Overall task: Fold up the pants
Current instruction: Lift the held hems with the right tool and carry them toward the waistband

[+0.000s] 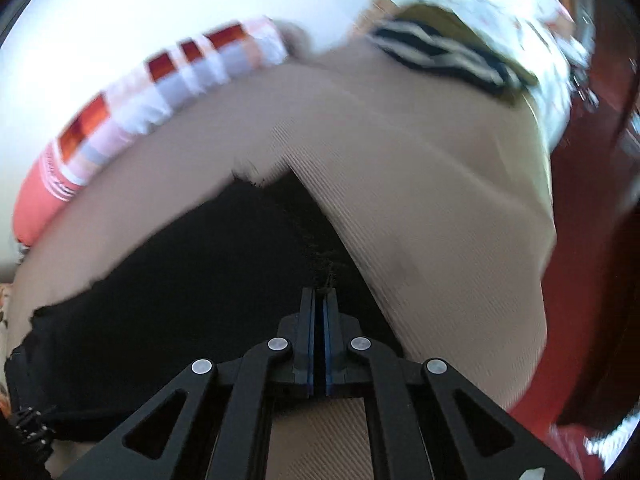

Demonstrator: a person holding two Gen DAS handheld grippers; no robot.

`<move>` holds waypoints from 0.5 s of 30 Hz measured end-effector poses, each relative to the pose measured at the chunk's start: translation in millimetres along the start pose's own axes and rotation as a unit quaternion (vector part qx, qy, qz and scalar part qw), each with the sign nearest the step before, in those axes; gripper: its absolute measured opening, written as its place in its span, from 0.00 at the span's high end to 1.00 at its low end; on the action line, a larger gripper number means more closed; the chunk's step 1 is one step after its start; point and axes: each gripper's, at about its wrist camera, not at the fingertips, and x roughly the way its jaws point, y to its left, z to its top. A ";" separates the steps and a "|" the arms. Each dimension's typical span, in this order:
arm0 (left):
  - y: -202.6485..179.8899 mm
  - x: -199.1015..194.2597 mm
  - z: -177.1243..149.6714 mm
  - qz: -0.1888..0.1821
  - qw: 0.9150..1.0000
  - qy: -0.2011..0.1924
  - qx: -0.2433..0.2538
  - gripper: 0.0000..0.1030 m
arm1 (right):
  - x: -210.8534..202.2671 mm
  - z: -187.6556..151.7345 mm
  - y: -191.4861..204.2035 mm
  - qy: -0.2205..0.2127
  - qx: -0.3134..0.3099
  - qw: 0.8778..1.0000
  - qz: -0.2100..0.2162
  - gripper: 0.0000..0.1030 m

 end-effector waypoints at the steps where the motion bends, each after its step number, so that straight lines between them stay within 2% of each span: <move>1: -0.2 0.5 -0.4 0.001 1.000 0.000 0.002 0.86 | 4.4 -8.1 -4.9 0.010 0.004 1.000 -0.006 0.98; 4: 0.7 0.5 0.3 -0.002 1.000 0.001 0.006 0.86 | 4.9 -19.1 -12.2 0.007 0.012 1.000 -0.011 0.99; 7: 1.1 0.6 2.4 -0.002 1.000 0.002 0.003 0.86 | -2.8 -14.3 -13.2 -0.001 0.013 1.000 -0.016 0.99; 10: 1.1 1.2 1.9 -0.001 1.000 -0.002 0.000 0.86 | -6.7 -8.4 -18.1 -0.015 0.010 0.999 -0.041 1.00; 15: -3.9 2.4 1.9 0.007 1.000 -0.003 0.010 0.86 | -0.9 -11.7 -35.3 0.012 0.050 0.999 0.013 0.97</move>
